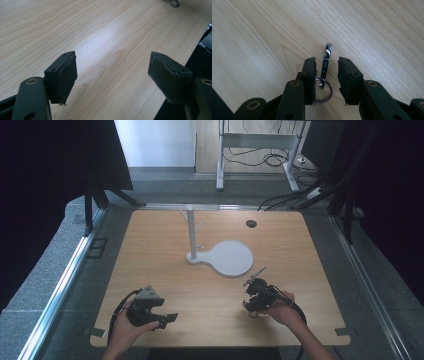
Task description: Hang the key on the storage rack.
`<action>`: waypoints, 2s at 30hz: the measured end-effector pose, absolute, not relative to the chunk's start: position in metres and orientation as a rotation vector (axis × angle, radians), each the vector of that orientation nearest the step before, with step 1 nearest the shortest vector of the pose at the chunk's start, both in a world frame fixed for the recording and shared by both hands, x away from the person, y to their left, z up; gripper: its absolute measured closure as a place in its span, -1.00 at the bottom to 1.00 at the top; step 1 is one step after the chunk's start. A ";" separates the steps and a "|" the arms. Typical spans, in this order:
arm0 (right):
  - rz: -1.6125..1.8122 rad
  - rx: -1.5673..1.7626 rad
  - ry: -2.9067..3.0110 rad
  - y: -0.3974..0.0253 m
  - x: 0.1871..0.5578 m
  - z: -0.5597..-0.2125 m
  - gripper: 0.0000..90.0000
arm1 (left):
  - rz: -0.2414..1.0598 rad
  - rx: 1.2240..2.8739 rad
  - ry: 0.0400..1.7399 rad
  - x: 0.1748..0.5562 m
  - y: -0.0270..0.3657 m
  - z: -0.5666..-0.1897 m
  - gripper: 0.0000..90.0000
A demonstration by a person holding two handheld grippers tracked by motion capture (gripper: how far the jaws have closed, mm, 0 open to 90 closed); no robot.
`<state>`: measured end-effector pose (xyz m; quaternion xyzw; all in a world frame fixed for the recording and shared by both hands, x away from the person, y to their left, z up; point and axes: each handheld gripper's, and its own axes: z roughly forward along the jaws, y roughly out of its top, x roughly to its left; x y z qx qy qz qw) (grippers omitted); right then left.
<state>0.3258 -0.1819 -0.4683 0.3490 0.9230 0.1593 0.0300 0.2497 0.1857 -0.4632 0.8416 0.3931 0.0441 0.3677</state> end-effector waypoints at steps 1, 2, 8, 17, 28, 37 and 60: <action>0.491 1.076 2.846 -0.182 0.326 -0.468 0.49 | 0.114 2.163 1.009 0.250 0.186 -0.463 -0.47; 0.480 1.088 2.841 -0.182 0.327 -0.470 0.50 | 0.112 2.166 1.008 0.250 0.185 -0.464 -0.47; 0.463 1.111 2.844 -0.182 0.329 -0.473 0.55 | 0.110 2.165 1.007 0.250 0.184 -0.464 -0.47; 0.431 1.109 2.859 -0.181 0.328 -0.474 0.61 | 0.109 2.167 1.008 0.250 0.183 -0.465 -0.47; 0.369 1.081 2.864 -0.181 0.323 -0.478 0.86 | 0.108 2.172 1.008 0.250 0.183 -0.466 -0.47; 0.337 1.036 2.869 -0.179 0.321 -0.474 0.87 | 0.107 2.172 1.009 0.250 0.184 -0.466 -0.47; 0.461 0.980 2.757 -0.171 0.335 -0.418 0.87 | 0.120 2.159 1.025 0.250 0.190 -0.463 -0.48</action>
